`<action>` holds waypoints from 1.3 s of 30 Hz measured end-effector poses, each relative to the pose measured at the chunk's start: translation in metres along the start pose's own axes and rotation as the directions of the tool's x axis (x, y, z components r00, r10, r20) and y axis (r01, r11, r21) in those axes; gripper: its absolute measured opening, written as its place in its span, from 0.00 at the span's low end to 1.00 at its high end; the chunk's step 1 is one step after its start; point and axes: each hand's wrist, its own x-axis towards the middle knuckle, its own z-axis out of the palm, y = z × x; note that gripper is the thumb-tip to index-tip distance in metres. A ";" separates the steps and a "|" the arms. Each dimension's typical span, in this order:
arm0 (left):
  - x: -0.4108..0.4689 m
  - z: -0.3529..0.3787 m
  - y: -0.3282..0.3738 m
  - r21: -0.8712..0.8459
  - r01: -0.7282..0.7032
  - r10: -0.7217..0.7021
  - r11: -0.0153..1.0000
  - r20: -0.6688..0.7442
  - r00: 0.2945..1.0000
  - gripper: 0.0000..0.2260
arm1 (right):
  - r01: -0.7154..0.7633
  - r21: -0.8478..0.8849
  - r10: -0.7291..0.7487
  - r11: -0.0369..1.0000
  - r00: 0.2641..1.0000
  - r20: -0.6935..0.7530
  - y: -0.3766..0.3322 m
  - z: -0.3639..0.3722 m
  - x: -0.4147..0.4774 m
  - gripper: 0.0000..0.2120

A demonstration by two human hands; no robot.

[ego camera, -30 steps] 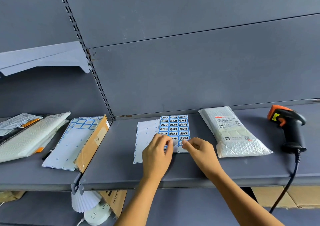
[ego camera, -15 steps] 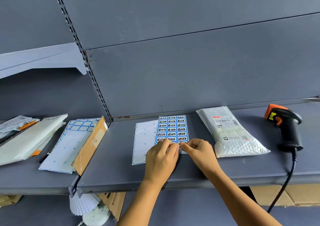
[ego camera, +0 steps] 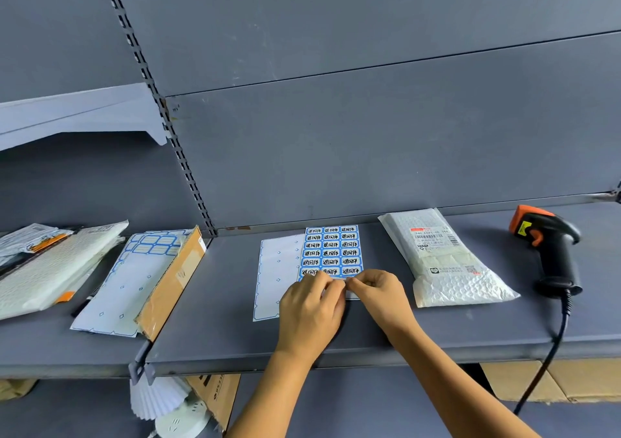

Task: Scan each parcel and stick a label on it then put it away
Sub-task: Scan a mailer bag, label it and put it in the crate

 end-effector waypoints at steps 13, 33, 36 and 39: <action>0.027 0.022 0.050 -0.338 0.131 -0.088 0.932 0.141 0.986 0.04 | 0.139 0.241 -0.064 0.961 0.954 -0.294 -0.022 -0.097 0.007 0.13; 0.070 0.107 0.095 -0.529 0.232 -0.017 0.816 0.380 0.925 0.18 | -0.129 -0.455 -0.067 0.881 0.919 -0.388 0.001 -0.160 0.103 0.08; 0.078 0.113 0.093 -0.548 0.329 -0.091 0.769 0.416 0.905 0.16 | -0.164 -0.445 -0.035 0.880 0.913 -0.407 0.002 -0.146 0.112 0.08; 0.087 0.123 0.094 -0.552 0.453 -0.215 0.700 0.442 0.871 0.14 | -0.201 -0.491 -0.047 0.847 0.893 -0.447 0.003 -0.136 0.110 0.08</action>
